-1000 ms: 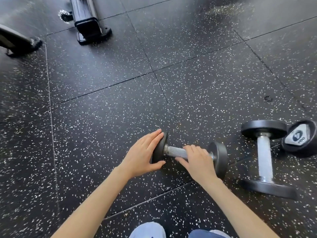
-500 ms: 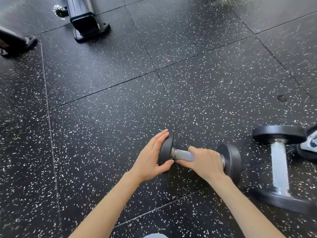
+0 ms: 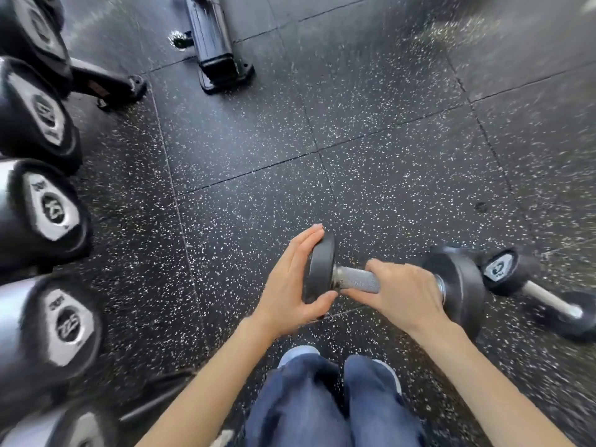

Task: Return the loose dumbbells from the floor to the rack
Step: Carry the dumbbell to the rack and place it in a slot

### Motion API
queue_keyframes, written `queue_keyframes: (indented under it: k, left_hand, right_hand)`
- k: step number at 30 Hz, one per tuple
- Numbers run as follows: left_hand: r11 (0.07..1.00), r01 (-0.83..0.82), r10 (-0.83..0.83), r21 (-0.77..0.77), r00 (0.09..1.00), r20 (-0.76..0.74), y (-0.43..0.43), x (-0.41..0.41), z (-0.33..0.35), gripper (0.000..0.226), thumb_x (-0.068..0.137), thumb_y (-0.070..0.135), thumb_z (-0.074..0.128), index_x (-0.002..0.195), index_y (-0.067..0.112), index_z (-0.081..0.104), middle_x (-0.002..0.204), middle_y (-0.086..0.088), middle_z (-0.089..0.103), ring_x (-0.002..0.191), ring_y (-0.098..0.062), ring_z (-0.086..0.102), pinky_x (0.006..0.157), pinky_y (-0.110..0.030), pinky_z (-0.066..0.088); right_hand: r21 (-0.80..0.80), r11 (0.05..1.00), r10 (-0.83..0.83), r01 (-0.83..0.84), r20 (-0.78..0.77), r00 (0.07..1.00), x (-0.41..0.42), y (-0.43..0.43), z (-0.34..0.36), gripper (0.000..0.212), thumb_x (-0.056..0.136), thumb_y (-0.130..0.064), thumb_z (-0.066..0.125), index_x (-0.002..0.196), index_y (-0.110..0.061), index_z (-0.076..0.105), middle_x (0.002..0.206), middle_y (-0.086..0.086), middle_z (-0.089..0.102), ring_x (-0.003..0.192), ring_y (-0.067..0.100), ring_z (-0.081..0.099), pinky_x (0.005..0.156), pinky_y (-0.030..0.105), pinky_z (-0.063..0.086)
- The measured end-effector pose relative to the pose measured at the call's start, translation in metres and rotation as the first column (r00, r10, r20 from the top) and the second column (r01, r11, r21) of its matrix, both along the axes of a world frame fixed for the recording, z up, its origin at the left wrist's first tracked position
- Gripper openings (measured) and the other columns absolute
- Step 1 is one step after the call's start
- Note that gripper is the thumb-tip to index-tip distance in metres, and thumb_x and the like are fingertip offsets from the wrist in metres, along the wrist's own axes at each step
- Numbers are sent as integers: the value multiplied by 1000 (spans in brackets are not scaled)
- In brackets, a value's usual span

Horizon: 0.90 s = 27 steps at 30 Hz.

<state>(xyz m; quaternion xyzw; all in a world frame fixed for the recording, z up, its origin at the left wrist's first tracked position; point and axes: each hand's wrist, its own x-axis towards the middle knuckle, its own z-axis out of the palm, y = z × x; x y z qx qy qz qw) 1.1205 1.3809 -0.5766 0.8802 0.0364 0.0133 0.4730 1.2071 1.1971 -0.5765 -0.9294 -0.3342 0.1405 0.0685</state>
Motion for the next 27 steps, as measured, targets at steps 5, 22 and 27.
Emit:
queue_keyframes:
  k: [5, 22, 27]
  left_hand:
    - [994, -87, 90, -61, 994, 65, 2, -5, 164, 81, 86, 62, 46, 139, 2, 35, 147, -10, 36, 139, -21, 33, 114, -35, 28]
    - [940, -161, 276, -302, 878, 391, 31, -4, 550, 63, 76, 26, 54, 131, -1, 41, 139, -16, 41, 135, -27, 37, 112, -34, 29]
    - [922, -190, 317, -336, 869, 380, 44, 12, 557, 63, 77, 28, 53, 132, 0, 40, 138, -17, 41, 134, -26, 38, 112, -35, 29]
  right_hand:
    - [59, 996, 60, -66, 94, 994, 7, 10, 170, 63, 68, -81, 35, 60, -20, 50, 47, -5, 58, 38, 18, 55, 42, 20, 24]
    - [146, 971, 114, -191, 420, 900, 3, 62, 559, 46, 72, -69, 39, 73, -26, 54, 52, -6, 58, 41, 18, 56, 39, 23, 35]
    - [127, 967, 143, -220, 445, 884, 26, 80, 568, 49, 71, -71, 35, 86, -34, 63, 54, -8, 60, 40, 18, 56, 37, 23, 38]
